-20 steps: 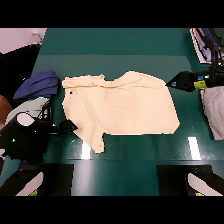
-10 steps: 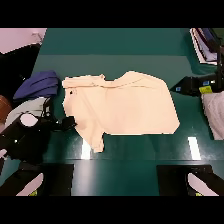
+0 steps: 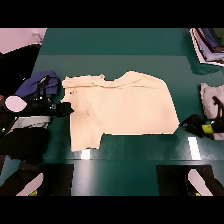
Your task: Fold the shirts.
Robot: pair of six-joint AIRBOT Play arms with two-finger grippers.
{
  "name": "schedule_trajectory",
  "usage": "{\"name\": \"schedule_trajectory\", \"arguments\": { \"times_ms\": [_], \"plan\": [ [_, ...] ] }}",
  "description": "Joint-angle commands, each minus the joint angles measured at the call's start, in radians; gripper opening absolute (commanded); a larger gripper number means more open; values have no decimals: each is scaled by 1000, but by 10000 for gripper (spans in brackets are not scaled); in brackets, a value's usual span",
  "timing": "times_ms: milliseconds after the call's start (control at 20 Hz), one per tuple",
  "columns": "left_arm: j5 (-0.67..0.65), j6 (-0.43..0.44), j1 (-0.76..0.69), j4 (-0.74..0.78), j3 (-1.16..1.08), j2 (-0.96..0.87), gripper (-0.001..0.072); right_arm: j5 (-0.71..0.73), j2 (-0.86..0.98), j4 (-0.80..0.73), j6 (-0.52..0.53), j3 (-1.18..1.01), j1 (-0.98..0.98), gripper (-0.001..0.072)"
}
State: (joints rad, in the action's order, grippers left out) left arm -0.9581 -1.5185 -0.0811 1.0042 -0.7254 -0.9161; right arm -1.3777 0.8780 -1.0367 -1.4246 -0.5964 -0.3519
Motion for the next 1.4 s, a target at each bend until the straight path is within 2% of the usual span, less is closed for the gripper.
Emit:
{"name": "schedule_trajectory", "arguments": {
  "times_ms": [0, 200, 250, 450, 500, 750, 1000, 1200, 1350],
  "plan": [
    [-4, 0, 0, 9, -21, 0, 25, 122, 53, 56, 53, 132, -58, 457],
    [-5, 0, 0, 10, -21, 0, 25, 227, 200, 76, 58, 65, 57, 425],
    [-6, 0, 0, 10, -21, 0, 25, 229, 236, 76, 58, 38, 90, 330],
    [-46, 9, 0, 19, -25, 2, 25, 238, 301, 65, 85, -53, 200, 52],
    [-61, 9, 0, 26, -35, 3, 24, 238, 293, 65, 85, -72, 222, 15],
    [-223, 8, 0, 127, -321, 42, 24, 203, 67, 68, 84, -293, 250, 14],
    [-286, 7, 3, 230, -854, 152, 25, 228, -151, 16, 83, -719, 250, 14],
    [-277, -5, 3, 253, -1245, 181, 24, 197, -213, -76, 45, -1016, 232, 14],
    [-236, -41, 3, 252, -1418, 181, 23, 71, -199, -126, 25, -1204, 134, 14]
  ]
}}
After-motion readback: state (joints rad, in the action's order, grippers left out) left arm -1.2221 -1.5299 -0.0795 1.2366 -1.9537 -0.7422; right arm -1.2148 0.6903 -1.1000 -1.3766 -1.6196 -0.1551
